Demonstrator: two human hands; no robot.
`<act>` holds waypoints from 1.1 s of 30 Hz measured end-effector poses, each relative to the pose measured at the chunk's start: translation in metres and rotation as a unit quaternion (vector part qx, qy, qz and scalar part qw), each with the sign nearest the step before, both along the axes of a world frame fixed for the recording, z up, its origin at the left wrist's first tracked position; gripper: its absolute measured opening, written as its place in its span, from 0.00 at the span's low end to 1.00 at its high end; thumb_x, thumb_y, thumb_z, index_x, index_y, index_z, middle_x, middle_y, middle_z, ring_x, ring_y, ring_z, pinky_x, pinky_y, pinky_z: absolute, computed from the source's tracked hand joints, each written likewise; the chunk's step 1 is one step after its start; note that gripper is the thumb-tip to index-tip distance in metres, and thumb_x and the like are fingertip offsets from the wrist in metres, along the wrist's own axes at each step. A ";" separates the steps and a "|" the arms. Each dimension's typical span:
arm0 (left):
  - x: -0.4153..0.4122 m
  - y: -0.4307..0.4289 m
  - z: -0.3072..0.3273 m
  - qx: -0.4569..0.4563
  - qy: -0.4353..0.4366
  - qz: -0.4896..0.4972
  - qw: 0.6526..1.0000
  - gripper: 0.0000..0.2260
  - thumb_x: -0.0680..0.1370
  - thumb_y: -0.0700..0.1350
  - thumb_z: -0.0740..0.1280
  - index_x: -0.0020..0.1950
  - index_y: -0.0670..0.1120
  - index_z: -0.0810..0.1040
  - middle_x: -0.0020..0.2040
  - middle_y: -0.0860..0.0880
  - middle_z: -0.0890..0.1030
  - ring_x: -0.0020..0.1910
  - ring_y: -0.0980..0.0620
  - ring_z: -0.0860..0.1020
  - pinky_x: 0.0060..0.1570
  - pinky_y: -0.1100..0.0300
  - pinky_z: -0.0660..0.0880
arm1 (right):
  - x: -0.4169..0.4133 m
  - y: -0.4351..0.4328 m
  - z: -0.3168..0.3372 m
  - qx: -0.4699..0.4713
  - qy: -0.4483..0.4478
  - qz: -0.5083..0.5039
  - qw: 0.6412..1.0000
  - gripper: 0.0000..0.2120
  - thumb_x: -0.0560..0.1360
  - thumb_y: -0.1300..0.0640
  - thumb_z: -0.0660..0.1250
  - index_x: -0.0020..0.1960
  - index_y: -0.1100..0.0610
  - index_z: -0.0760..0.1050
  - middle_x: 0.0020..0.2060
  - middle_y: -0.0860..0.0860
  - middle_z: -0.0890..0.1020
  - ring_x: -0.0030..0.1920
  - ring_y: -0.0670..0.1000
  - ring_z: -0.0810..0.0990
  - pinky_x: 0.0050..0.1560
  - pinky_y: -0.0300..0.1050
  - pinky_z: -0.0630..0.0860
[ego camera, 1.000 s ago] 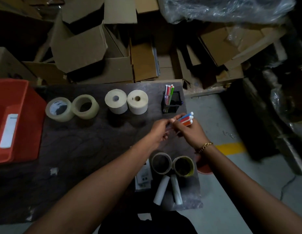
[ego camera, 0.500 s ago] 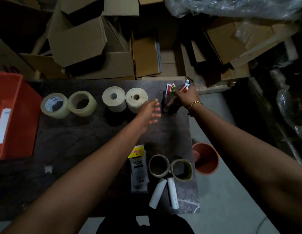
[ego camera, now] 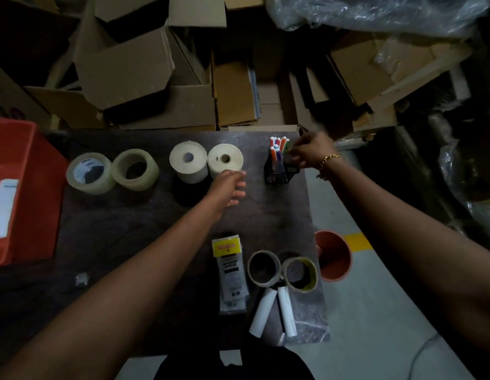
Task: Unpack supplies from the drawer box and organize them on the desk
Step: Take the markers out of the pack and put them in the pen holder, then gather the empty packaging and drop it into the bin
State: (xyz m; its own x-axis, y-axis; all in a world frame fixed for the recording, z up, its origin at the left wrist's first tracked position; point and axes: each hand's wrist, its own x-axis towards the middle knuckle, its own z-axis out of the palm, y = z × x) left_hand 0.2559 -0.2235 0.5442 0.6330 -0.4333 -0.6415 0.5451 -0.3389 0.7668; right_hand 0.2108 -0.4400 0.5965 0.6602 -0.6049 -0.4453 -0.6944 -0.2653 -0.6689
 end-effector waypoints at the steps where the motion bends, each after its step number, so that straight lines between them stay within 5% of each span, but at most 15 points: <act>1: -0.001 0.004 -0.001 0.002 -0.005 0.001 1.000 0.05 0.80 0.49 0.62 0.51 0.48 0.75 0.43 0.50 0.76 0.34 0.54 0.73 0.34 0.62 0.67 | -0.008 0.003 0.000 -0.002 -0.021 -0.013 1.000 0.05 0.76 0.63 0.67 0.50 0.62 0.76 0.39 0.56 0.80 0.36 0.52 0.81 0.35 0.46 0.80; 6: -0.012 0.030 -0.015 0.046 -0.077 0.000 0.996 0.07 0.78 0.45 0.66 0.40 0.51 0.74 0.41 0.50 0.78 0.37 0.55 0.73 0.34 0.62 0.67 | -0.062 0.027 -0.017 -0.005 -0.071 -0.023 0.997 0.08 0.77 0.53 0.66 0.53 0.56 0.76 0.43 0.51 0.81 0.40 0.49 0.83 0.32 0.41 0.77; 12: -0.041 0.060 -0.036 0.067 -0.201 -0.037 0.976 0.02 0.75 0.39 0.69 0.45 0.42 0.80 0.47 0.42 0.83 0.47 0.48 0.78 0.51 0.57 0.73 | -0.137 0.073 -0.049 0.062 -0.053 -0.071 0.994 0.04 0.76 0.54 0.66 0.48 0.53 0.77 0.46 0.54 0.84 0.38 0.51 0.82 0.30 0.41 0.73; 17: -0.070 0.076 -0.047 0.099 -0.280 -0.078 0.952 0.04 0.72 0.41 0.70 0.41 0.50 0.78 0.43 0.46 0.78 0.47 0.44 0.79 0.53 0.51 0.75 | -0.186 0.108 -0.068 0.072 -0.066 -0.097 0.990 0.04 0.74 0.60 0.67 0.41 0.54 0.77 0.42 0.55 0.83 0.39 0.53 0.81 0.36 0.46 0.77; 22: -0.106 0.095 -0.044 0.124 -0.336 -0.054 0.932 0.03 0.70 0.47 0.68 0.40 0.54 0.75 0.44 0.53 0.73 0.49 0.43 0.77 0.53 0.46 0.75 | -0.222 0.127 -0.068 0.039 -0.060 -0.099 0.993 0.04 0.75 0.60 0.66 0.46 0.60 0.79 0.37 0.50 0.82 0.32 0.47 0.78 0.28 0.35 0.74; 27: -0.151 0.111 -0.056 0.165 -0.321 -0.063 0.931 0.03 0.71 0.43 0.71 0.43 0.49 0.79 0.48 0.46 0.75 0.53 0.42 0.76 0.57 0.50 0.72 | -0.267 0.136 -0.084 0.033 -0.054 -0.094 0.994 0.03 0.72 0.56 0.68 0.39 0.53 0.78 0.31 0.49 0.82 0.34 0.50 0.80 0.35 0.45 0.74; 30: -0.179 0.113 -0.063 0.207 -0.218 -0.046 0.953 0.04 0.72 0.45 0.72 0.46 0.51 0.80 0.55 0.44 0.73 0.59 0.42 0.73 0.64 0.53 0.68 | -0.297 0.149 -0.096 0.009 -0.030 -0.071 0.997 0.04 0.71 0.53 0.68 0.39 0.53 0.79 0.33 0.49 0.83 0.36 0.51 0.82 0.41 0.50 0.79; 33: -0.206 0.112 -0.071 0.254 -0.135 -0.131 0.949 0.11 0.73 0.48 0.71 0.55 0.53 0.81 0.62 0.46 0.67 0.67 0.44 0.65 0.70 0.57 0.62 | -0.320 0.164 -0.110 0.011 -0.004 -0.042 0.999 0.04 0.70 0.53 0.68 0.39 0.53 0.79 0.38 0.51 0.84 0.41 0.53 0.83 0.46 0.51 0.79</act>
